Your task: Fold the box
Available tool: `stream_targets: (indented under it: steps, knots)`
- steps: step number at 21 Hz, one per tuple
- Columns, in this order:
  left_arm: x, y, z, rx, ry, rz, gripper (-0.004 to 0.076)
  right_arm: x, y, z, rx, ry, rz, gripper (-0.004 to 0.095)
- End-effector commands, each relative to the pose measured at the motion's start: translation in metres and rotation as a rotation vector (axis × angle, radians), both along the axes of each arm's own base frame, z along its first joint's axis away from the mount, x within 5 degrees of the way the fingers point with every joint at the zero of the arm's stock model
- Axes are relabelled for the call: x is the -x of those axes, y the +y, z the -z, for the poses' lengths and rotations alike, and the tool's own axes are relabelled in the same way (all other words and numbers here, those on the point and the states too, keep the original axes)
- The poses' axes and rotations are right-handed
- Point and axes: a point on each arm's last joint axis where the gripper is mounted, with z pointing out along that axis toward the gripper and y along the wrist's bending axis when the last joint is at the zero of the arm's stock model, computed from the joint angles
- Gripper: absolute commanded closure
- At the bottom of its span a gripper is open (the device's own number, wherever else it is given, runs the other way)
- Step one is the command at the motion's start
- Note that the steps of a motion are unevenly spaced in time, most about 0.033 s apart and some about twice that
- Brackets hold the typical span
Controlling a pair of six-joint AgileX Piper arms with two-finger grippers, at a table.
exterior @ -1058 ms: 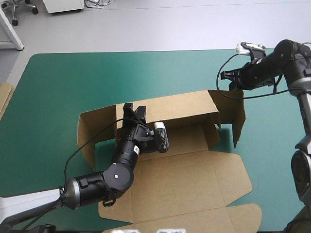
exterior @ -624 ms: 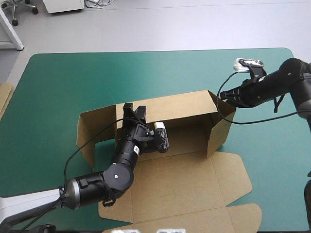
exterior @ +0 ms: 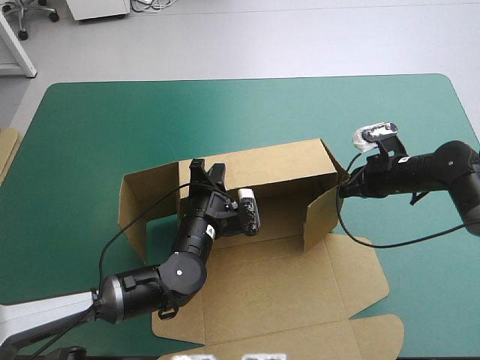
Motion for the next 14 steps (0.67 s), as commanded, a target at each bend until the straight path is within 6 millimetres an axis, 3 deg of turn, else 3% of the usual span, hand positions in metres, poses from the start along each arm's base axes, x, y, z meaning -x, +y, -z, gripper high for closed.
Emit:
stream_targets:
  steps: [1,6,8,11,14]
  knots:
    - [0.001,0.002,-0.026,0.016,-0.149,0.01,0.0734,0.01,0.001,-0.005,-0.009,-0.111,-0.015,0.0926]
    - [0.001,0.002,-0.026,0.016,-0.149,0.01,0.0734,0.014,0.001,0.014,0.047,-0.158,-0.09,0.0902]
    - [0.001,0.002,-0.026,0.016,-0.149,0.01,0.0734,0.015,0.001,0.014,0.055,-0.16,-0.116,0.0791]
    - [0.001,0.002,-0.026,0.016,-0.148,0.012,0.0734,0.017,0.002,0.015,0.065,-0.161,-0.161,0.0447]
    - [0.001,0.002,-0.026,0.015,-0.149,0.015,0.0734,0.018,0.003,0.015,0.074,-0.165,-0.191,0.0285]
